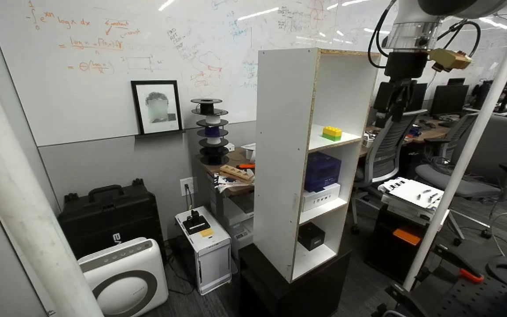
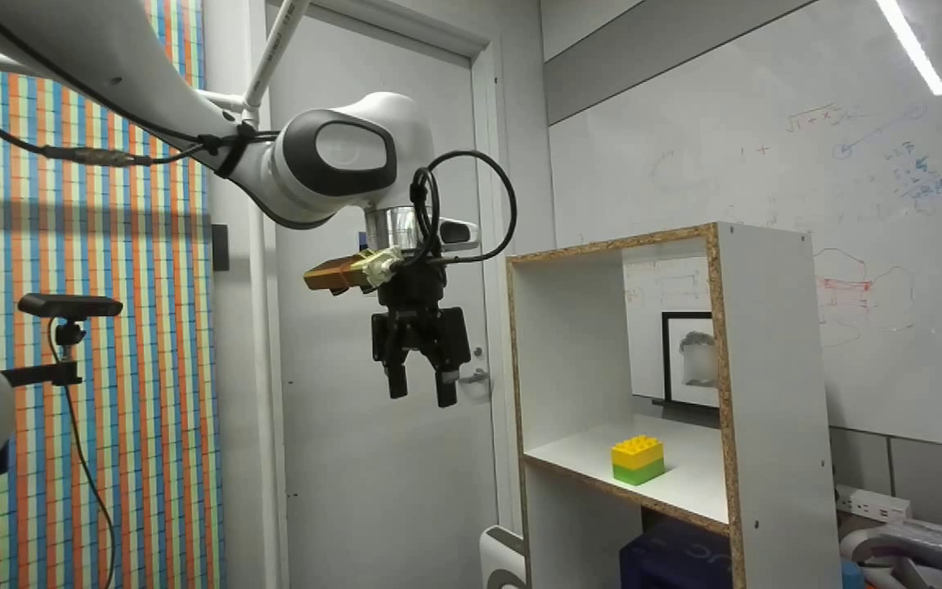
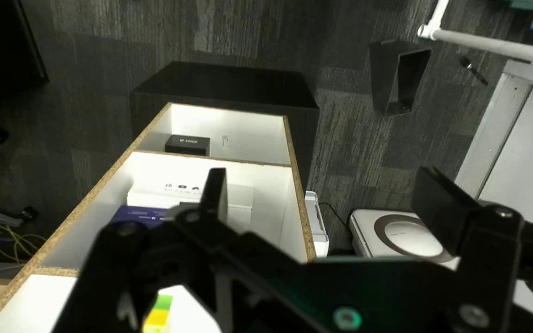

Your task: Put the yellow and green object on top of the shelf

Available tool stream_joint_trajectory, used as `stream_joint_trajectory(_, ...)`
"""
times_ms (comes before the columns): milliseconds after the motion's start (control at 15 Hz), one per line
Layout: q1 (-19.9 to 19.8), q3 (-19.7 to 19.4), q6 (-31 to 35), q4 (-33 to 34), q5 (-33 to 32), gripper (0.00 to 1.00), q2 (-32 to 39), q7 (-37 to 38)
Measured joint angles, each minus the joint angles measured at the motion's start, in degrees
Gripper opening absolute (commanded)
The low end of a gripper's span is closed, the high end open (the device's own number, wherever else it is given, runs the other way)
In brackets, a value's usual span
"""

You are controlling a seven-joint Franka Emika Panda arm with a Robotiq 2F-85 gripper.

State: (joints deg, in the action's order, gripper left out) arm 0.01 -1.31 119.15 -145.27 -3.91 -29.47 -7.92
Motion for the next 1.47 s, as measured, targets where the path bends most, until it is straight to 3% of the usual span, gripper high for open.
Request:
stream_joint_trajectory(333,0.0,-3.8,15.3,-0.4,1.3,1.00,3.6,-2.5)
stream_joint_trajectory(600,0.0,-7.2,28.2,-0.2,3.9,1.00,11.9,-4.9)
stream_joint_trajectory(867,0.2,-8.5,40.6,0.8,11.3,1.00,21.6,-9.2)
stream_joint_trajectory(1067,1.1,-8.5,46.2,3.6,17.8,1.00,27.4,-13.2)
stream_joint_trajectory(1333,1.4,-7.9,48.8,9.1,25.7,1.00,33.1,-17.9)
stream_joint_trajectory(1467,1.4,-7.6,48.9,11.9,28.4,0.74,35.5,-19.2)
